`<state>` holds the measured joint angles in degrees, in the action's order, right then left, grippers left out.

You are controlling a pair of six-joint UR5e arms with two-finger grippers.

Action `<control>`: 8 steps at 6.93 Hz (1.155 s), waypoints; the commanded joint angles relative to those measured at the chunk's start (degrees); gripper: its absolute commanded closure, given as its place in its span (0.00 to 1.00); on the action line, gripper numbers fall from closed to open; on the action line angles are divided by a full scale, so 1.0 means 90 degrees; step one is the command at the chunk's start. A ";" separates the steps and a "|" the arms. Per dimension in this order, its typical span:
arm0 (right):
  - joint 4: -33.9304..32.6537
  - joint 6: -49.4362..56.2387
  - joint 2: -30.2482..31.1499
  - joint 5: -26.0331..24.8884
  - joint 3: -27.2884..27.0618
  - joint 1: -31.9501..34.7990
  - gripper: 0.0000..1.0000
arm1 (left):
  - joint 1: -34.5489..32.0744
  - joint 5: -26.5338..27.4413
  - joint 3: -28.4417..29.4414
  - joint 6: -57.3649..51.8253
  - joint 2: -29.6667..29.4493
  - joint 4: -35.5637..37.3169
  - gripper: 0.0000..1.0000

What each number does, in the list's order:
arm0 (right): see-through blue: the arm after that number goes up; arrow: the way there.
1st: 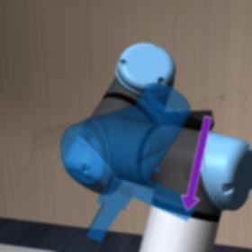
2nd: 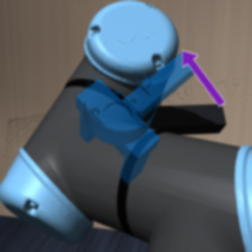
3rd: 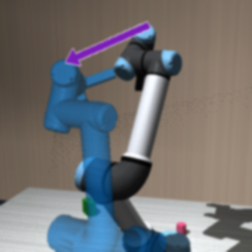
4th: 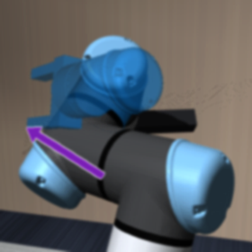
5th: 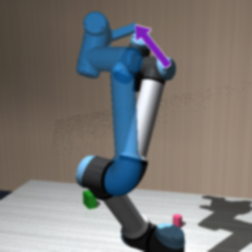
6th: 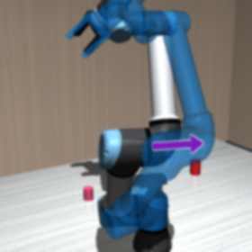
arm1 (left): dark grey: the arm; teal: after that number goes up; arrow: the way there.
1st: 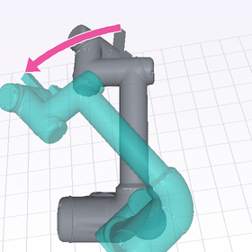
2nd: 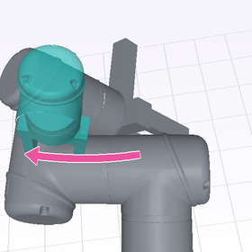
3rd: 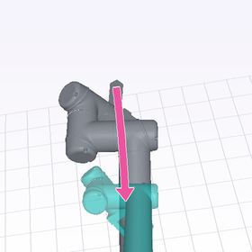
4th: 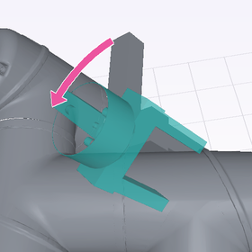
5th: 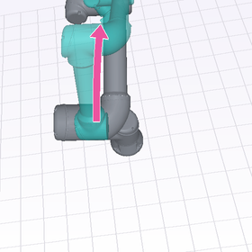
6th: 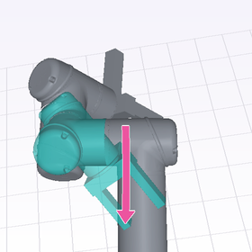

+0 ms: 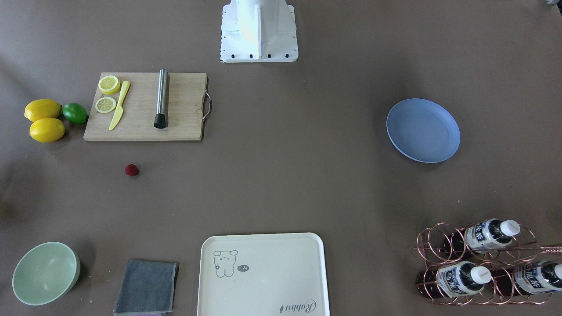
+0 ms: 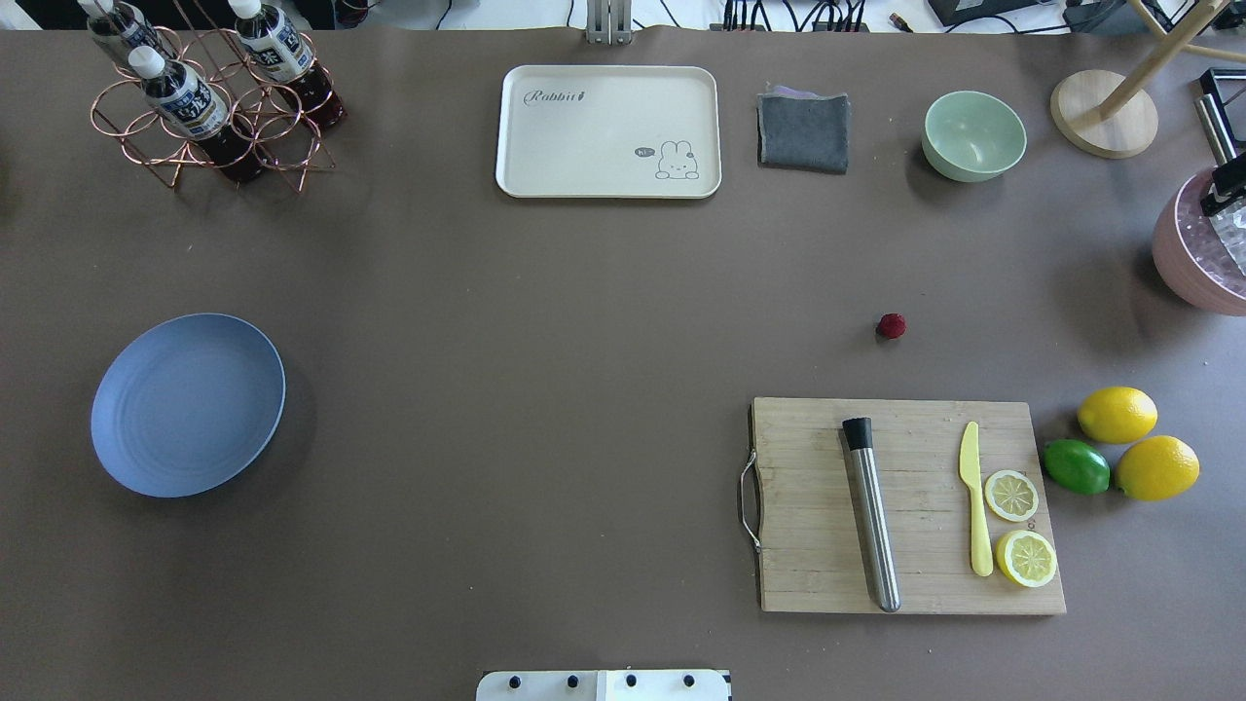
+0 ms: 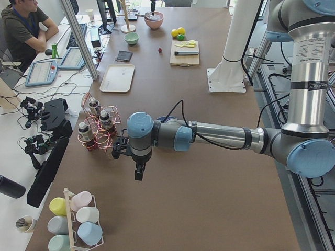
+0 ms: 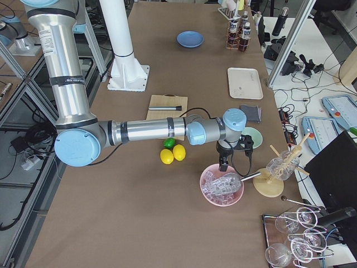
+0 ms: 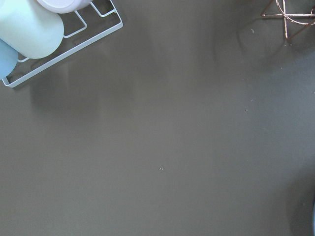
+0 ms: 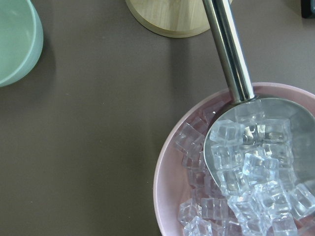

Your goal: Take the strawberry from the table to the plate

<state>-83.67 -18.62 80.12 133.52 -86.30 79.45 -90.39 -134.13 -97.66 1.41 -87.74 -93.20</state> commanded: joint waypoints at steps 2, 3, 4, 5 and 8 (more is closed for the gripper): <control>0.0000 -0.0011 -0.0005 0.0009 -0.0001 0.0000 0.00 | 0.0014 0.0030 0.0040 0.0000 0.0169 -0.0269 0.01; 0.0000 -0.0020 -0.0005 -0.0001 0.0009 0.0000 0.00 | 0.0014 0.0049 0.0224 0.0000 0.0169 -0.0279 0.01; 0.0000 -0.0020 -0.0005 0.0009 0.0009 0.0000 0.00 | -0.0005 0.0030 0.0216 0.0000 0.0179 -0.0318 0.01; 0.0000 -0.0011 -0.0005 -0.0001 0.0009 0.0000 0.00 | -0.0005 0.0030 0.0187 0.0010 0.0198 -0.0309 0.01; 0.0000 -0.0059 0.0053 0.0116 -0.0234 0.0010 0.00 | 0.0004 -0.0029 -0.0232 0.0078 0.0423 -0.0348 0.01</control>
<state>-83.69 -19.03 80.50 134.16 -87.78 79.55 -90.42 -134.31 -98.48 1.96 -84.32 -96.29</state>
